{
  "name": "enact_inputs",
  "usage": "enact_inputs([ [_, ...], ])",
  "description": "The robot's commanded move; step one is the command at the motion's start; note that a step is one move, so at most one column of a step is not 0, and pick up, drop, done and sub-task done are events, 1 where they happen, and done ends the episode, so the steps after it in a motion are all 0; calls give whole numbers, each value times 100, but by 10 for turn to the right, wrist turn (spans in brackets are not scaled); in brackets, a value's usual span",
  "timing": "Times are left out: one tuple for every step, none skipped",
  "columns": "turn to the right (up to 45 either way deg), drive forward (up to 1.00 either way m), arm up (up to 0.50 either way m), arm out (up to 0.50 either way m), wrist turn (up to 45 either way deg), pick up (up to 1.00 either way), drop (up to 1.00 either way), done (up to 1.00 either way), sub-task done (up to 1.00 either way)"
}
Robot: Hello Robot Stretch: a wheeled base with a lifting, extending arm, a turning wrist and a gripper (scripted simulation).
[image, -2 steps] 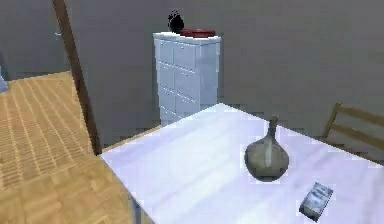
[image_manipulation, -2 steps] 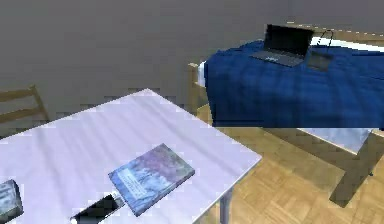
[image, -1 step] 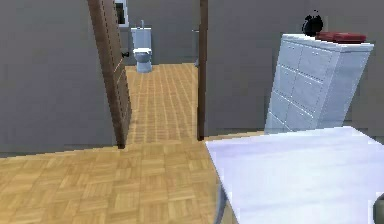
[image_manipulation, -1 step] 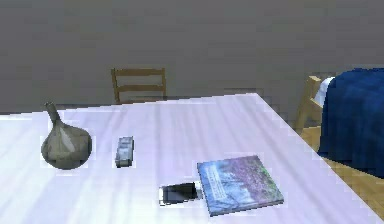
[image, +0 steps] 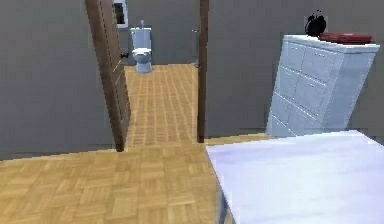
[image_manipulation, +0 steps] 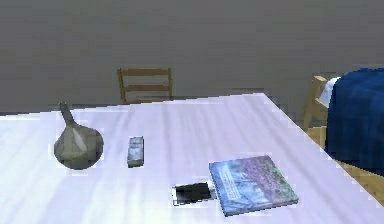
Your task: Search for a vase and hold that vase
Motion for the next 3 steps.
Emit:
enact_inputs([
  [-270, 0, 0, 0, 0, 0, 0, 0, 0],
  [0, 0, 50, 0, 0, 0, 0, 0, 0],
  [0, 0, 38, 0, 0, 0, 0, 0, 0],
])
